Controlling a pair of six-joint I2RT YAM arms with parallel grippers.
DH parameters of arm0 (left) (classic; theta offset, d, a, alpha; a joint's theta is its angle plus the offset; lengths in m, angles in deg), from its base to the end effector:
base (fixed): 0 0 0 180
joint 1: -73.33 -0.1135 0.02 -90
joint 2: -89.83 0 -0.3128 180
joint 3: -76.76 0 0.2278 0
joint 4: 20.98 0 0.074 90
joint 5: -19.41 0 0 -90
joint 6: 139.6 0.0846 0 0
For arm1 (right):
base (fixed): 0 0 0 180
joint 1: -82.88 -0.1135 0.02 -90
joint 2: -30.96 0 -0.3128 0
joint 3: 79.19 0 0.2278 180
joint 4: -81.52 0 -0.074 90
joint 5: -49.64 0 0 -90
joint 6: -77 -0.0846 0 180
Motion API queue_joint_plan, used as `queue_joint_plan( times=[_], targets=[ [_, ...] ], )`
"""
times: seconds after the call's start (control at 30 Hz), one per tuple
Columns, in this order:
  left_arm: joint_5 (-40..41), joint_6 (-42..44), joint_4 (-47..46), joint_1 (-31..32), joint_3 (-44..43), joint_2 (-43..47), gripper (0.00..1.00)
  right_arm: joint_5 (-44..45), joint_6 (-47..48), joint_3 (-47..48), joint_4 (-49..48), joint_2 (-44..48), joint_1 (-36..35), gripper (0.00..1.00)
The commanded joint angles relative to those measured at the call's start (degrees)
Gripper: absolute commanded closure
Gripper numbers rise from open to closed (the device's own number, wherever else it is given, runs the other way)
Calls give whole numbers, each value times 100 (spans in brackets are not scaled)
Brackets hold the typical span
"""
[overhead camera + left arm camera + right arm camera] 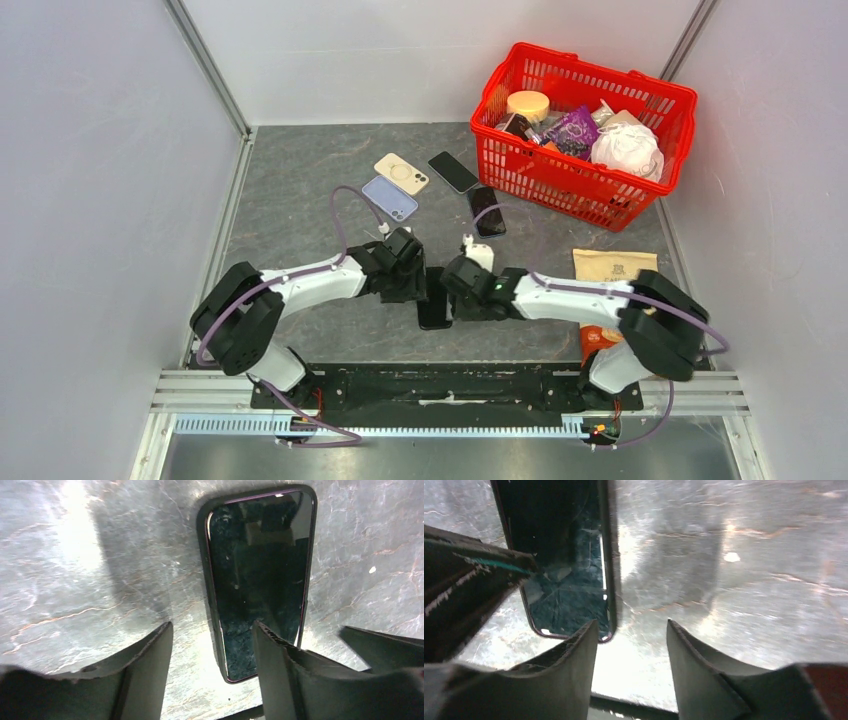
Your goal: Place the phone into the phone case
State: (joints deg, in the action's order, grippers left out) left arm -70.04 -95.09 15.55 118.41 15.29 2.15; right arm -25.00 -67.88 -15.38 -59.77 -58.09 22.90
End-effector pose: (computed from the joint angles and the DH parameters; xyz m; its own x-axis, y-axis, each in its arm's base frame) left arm 0.2014 -0.2008 0.1845 -0.9428 -0.0645 -0.3272 0.0466 0.9461 -0.3207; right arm 0.1641 0.2392 0.1893 -0.8939 0.0295 -0.4473 -0.0792 0.9718 0.2223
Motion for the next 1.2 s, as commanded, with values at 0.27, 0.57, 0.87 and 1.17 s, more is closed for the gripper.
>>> queue_joint_plan(
  times=[0.27,0.57,0.87,1.17],
  targets=[
    [833,278,429,201,-967,-50,13,305,273,-740,617,2874,1038,11],
    [1607,79,995,654,-1754,-916,10,154,290,-1036,618,3178,1077,9],
    [1887,-3,1197,897,-2183,-1571,9,68,344,-1161,556,3318,1075,8],
    [1997,-47,1188,914,-2165,-1875,8,-83,354,-1284,403,3259,1076,8]
  ],
)
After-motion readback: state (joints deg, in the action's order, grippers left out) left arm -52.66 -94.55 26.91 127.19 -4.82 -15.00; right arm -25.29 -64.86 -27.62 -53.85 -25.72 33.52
